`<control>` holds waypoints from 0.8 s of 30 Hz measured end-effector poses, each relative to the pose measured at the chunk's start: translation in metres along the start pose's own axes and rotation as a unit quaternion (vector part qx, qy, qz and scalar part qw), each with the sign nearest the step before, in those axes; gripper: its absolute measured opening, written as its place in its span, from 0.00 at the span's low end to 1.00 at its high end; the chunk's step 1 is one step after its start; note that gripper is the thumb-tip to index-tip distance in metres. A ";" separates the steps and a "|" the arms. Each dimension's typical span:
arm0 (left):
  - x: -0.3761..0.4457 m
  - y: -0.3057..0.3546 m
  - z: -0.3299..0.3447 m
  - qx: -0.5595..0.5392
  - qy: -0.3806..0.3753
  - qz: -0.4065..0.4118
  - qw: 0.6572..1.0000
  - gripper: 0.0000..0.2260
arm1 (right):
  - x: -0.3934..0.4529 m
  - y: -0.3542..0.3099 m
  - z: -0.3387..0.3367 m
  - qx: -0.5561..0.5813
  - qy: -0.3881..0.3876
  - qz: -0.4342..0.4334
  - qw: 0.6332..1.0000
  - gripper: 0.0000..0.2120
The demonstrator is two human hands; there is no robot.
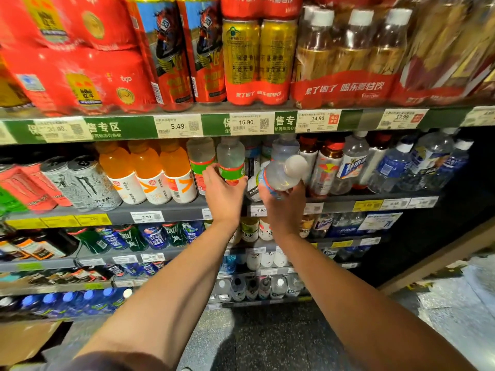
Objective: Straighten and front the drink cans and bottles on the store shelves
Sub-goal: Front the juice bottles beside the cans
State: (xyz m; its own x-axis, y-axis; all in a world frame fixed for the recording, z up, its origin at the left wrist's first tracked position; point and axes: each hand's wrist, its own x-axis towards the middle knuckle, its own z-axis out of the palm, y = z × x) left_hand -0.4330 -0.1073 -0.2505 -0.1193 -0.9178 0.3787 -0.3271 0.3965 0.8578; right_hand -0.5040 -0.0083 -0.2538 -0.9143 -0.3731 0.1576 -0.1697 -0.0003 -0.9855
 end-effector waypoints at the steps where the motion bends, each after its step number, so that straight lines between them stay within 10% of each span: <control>1: 0.001 -0.001 0.000 0.008 0.002 0.002 1.000 0.28 | 0.001 -0.002 0.003 -0.017 -0.001 -0.007 1.000 0.34; 24: 0.011 -0.030 -0.022 -0.041 -0.073 0.032 0.996 0.33 | 0.019 -0.003 0.060 -0.180 0.060 -0.090 0.978 0.28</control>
State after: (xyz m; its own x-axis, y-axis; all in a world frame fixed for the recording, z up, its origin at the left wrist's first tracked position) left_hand -0.4038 -0.1291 -0.2642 -0.2741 -0.8818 0.3837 -0.2376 0.4487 0.8615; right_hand -0.4990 -0.0714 -0.2512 -0.8908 -0.2855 0.3535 -0.4302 0.2797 -0.8583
